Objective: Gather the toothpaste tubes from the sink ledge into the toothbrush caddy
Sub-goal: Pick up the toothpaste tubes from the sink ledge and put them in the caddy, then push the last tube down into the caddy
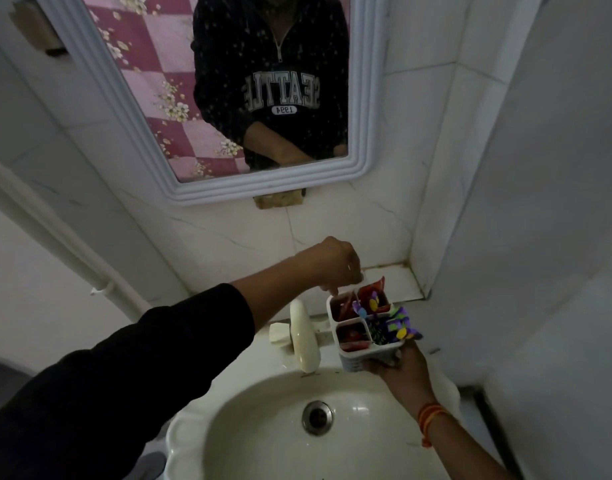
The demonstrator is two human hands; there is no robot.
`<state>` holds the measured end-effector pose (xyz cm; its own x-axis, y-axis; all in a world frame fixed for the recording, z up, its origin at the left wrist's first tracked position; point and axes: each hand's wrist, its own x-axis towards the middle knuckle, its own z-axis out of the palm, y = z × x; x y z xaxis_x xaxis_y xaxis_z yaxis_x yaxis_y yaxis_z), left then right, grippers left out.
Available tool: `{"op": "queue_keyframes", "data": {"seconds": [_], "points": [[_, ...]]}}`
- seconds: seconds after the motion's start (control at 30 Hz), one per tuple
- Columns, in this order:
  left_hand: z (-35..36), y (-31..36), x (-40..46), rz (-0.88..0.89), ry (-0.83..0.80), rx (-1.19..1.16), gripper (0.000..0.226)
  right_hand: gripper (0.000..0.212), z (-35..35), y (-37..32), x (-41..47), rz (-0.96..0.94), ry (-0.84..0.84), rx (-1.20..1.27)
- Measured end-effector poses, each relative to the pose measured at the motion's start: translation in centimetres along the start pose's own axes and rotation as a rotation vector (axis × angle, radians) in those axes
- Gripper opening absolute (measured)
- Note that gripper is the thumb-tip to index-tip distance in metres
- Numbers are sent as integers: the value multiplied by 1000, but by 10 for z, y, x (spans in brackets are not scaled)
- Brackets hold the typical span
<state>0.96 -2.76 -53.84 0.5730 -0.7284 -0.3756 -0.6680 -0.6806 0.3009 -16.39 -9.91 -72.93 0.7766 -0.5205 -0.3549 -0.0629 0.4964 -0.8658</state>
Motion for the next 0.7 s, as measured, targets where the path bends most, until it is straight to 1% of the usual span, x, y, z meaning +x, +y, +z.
{"op": "queue_keyframes", "data": {"seconds": [0.07, 0.1, 0.17, 0.2, 0.23, 0.27, 0.3, 0.37, 0.4, 0.5, 0.53, 0.6, 0.67, 0.7], "points": [[-3, -5, 2, -90, -23, 31, 23, 56, 0, 0, 0, -3, 7, 0], [0, -8, 4, -110, -66, 87, 23, 59, 2, -3, -3, 20, -2, 56], [11, -11, 6, -136, -175, 112, 22, 72, 1, -6, -6, 52, -37, 148], [18, -12, 9, -128, -205, 114, 22, 76, -2, -4, -5, 34, -31, 130], [23, -11, 10, -122, -210, 118, 23, 68, 0, -6, -6, 26, -21, 94], [26, -10, 10, -120, -192, 100, 27, 49, 1, -8, -9, -10, -2, -25], [27, -9, 13, -117, -156, 65, 29, 41, -1, -10, -12, -88, 37, -193], [24, -6, 16, -130, -71, -75, 30, 44, -6, -15, -9, -212, 80, -488], [20, -5, 19, -133, -26, -144, 30, 43, -8, -22, -7, -250, 95, -568], [10, 2, 29, -173, 74, -355, 31, 40, -9, -51, 12, -303, 159, -637], [9, 5, 33, -206, 104, -439, 28, 41, -9, -62, 20, -300, 162, -655], [9, 10, 44, -274, 156, -564, 14, 43, -8, -81, 37, -305, 144, -694], [11, 14, 56, -338, 206, -661, 10, 42, -9, -95, 54, -285, 124, -735], [13, 14, 61, -357, 237, -725, 12, 42, -11, -97, 63, -268, 120, -745]]}}
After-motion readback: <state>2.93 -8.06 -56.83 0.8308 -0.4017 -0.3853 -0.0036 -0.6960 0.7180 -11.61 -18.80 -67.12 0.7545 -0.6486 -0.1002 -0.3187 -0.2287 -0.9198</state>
